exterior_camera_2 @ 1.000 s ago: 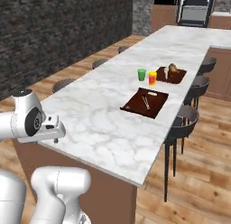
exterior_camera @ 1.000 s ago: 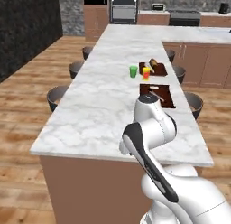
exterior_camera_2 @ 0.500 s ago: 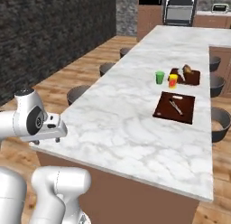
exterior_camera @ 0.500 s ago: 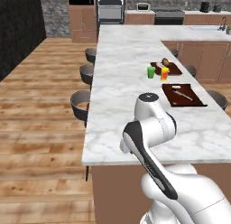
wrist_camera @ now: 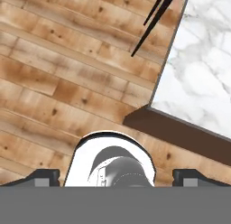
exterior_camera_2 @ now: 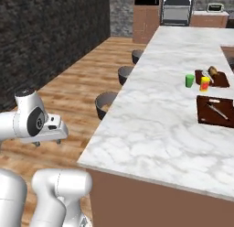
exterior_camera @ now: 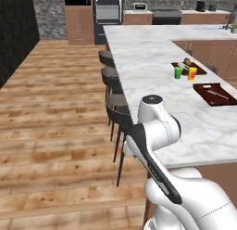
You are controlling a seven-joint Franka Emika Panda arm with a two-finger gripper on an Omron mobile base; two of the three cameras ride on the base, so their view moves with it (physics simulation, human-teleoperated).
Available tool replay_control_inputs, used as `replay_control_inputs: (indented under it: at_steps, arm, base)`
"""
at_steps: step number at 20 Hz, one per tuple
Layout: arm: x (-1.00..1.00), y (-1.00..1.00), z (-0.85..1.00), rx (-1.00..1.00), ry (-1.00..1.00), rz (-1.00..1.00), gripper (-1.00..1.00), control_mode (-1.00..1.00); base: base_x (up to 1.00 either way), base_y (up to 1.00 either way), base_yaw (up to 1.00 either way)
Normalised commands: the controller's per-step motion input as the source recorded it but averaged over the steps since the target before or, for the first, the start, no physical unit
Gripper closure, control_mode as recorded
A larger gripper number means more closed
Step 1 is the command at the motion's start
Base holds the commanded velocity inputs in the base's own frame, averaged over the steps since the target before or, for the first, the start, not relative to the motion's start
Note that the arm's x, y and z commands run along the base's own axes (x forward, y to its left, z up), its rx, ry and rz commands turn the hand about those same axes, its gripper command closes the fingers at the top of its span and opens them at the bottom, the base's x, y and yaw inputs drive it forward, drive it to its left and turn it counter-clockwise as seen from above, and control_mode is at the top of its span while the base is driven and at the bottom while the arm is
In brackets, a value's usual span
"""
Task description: Gather the mushroom and lime from the fridge and place them on a tray on the dining counter. Then gather the chicken drumsticks from the fridge and place them on the other tray.
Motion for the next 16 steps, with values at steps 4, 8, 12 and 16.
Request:
replay_control_inputs:
  at_steps: [4,8,12,16]
  arm:
    - [0.0,0.0,0.0,0.0,0.0,0.0,-1.0,1.0]
    - [0.0,0.0,0.0,0.0,0.0,0.0,-1.0,1.0]
    - [0.0,0.0,0.0,0.0,0.0,0.0,-1.0,1.0]
    - [0.0,0.0,0.0,0.0,0.0,0.0,-1.0,1.0]
  base:
    - [0.42,1.0,-0.25]
    - [0.54,1.0,-0.26]
    - [0.89,1.0,-0.28]
    - [1.0,0.98,-0.24]
